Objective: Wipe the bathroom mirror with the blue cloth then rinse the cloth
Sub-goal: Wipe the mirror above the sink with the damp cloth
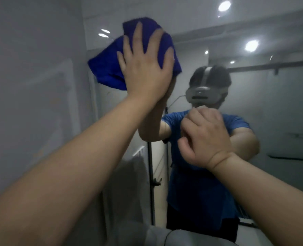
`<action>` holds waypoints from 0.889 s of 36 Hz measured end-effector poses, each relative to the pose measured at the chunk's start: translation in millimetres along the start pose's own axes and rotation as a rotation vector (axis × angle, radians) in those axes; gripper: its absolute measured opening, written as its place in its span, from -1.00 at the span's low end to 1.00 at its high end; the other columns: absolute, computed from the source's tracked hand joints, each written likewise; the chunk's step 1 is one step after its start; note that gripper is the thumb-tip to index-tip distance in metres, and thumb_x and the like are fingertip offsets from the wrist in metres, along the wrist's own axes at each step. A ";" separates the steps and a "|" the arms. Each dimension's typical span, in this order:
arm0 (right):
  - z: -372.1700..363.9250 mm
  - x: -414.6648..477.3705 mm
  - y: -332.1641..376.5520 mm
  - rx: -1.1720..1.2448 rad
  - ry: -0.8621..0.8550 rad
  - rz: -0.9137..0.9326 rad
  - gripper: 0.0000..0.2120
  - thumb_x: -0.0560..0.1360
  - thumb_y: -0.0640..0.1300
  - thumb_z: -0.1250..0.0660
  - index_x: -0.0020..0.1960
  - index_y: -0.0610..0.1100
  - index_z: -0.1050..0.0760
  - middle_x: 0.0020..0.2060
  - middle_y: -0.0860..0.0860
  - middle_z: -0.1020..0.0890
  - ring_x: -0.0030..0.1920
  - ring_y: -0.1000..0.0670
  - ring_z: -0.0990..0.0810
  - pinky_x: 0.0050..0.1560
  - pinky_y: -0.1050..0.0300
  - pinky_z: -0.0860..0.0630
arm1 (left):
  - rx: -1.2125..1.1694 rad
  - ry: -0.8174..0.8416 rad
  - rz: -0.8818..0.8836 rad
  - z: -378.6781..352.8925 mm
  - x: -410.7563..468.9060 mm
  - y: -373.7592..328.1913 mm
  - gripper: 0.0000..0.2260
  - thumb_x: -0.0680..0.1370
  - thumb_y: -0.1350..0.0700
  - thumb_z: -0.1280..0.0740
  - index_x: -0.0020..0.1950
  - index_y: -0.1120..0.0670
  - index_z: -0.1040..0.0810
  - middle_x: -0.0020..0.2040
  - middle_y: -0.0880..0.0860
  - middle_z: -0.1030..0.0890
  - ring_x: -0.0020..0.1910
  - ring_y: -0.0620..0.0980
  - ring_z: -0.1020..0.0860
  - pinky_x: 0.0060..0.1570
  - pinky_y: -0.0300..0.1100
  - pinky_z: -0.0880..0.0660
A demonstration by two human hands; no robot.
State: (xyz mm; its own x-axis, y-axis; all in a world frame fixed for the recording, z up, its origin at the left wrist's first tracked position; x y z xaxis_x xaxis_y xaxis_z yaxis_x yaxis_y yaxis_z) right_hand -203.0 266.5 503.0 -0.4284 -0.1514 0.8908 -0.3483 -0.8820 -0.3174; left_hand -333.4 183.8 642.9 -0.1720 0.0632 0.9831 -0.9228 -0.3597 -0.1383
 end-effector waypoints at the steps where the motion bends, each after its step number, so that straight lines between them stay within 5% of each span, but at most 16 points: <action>1: 2.1 0.0 0.0 0.023 0.007 0.011 -0.84 0.33 -0.04 -0.38 -0.20 -0.12 -0.51 -0.18 -0.10 -0.54 -0.05 -0.20 -0.52 0.03 -0.13 -0.39 | 0.010 0.013 -0.040 -2.2 -15.0 -7.5 -0.49 0.70 -0.27 -0.10 0.65 -0.20 -0.34 0.75 0.06 -0.17 0.71 0.28 -0.12 0.64 0.38 -0.09; 9: 38.5 -5.6 -26.0 0.304 0.207 0.148 -0.86 0.36 -0.11 -0.36 -0.37 -0.04 -0.55 -0.36 0.04 -0.55 -0.17 -0.10 -0.51 -0.02 -0.08 -0.44 | 0.025 0.199 -0.324 -18.6 -189.7 3.8 -0.39 0.60 -0.21 -0.38 0.65 -0.22 -0.38 0.76 0.08 -0.12 0.71 0.33 -0.10 0.60 0.46 -0.08; 11: 65.1 -2.3 -68.4 0.248 0.071 -0.018 -0.92 0.37 -0.14 -0.33 -0.25 -0.06 -0.59 -0.24 0.02 -0.61 -0.13 -0.13 -0.54 0.02 -0.13 -0.48 | 0.024 0.258 -0.379 -25.0 -234.4 15.9 -0.32 0.57 -0.24 -0.40 0.68 -0.28 -0.29 0.77 0.03 -0.09 0.71 0.33 -0.12 0.60 0.46 -0.10; 16: 152.7 28.4 -161.4 -0.148 -0.313 -0.469 -0.66 0.46 -0.11 -0.24 0.21 -0.13 -0.51 0.11 -0.17 -0.53 0.17 -0.21 -0.44 0.25 -0.15 -0.33 | 0.079 0.319 -0.512 -40.4 -283.7 37.2 -0.17 0.43 -0.34 -0.45 0.68 -0.34 -0.25 0.77 -0.04 -0.11 0.65 0.33 -0.24 0.63 0.29 -0.07; 19: 179.3 46.9 -197.9 -0.182 -0.327 -0.533 -0.60 0.54 -0.12 -0.18 0.34 -0.19 -0.48 0.22 -0.26 -0.54 0.27 -0.27 -0.47 0.37 -0.23 -0.36 | 0.097 0.313 -0.532 -43.4 -276.8 37.2 -0.12 0.40 -0.36 -0.46 0.68 -0.34 -0.23 0.76 -0.03 -0.13 0.71 0.27 -0.13 0.63 0.27 -0.05; 23: 174.8 41.5 -213.4 -0.315 -0.291 -0.452 -0.73 0.59 -0.09 -0.16 0.23 -0.18 -0.45 0.11 -0.22 -0.51 0.14 -0.22 -0.44 0.27 -0.21 -0.37 | 0.042 0.293 -0.535 -33.7 -223.9 19.5 -0.16 0.43 -0.32 -0.44 0.68 -0.34 -0.21 0.75 -0.02 -0.17 0.73 0.24 -0.10 0.58 0.36 -0.15; 32: 173.7 39.1 -216.3 -0.264 -0.339 -0.385 -0.72 0.60 -0.05 -0.13 0.21 -0.16 -0.48 0.07 -0.15 -0.52 0.14 -0.19 -0.45 0.22 -0.14 -0.32 | -0.060 0.092 -0.029 -4.4 2.9 -72.8 -0.46 0.69 -0.30 -0.08 0.68 -0.25 -0.20 0.76 0.03 -0.08 0.74 0.23 -0.04 0.68 0.33 0.02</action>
State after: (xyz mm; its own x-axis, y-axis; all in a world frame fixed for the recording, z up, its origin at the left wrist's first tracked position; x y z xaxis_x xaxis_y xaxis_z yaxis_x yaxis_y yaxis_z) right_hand 0.4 373.9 663.0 0.0463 -0.0147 0.9988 -0.6407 -0.7675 0.0184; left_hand -268.3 214.3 655.3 -0.1732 0.1587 0.9720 -0.9463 -0.3004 -0.1195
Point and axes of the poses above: each hand's wrist, its own x-axis towards the middle knuckle, its own z-axis out of the back of the hand, y = z × x, the point moved 6 cm from there along x, towards the middle knuckle
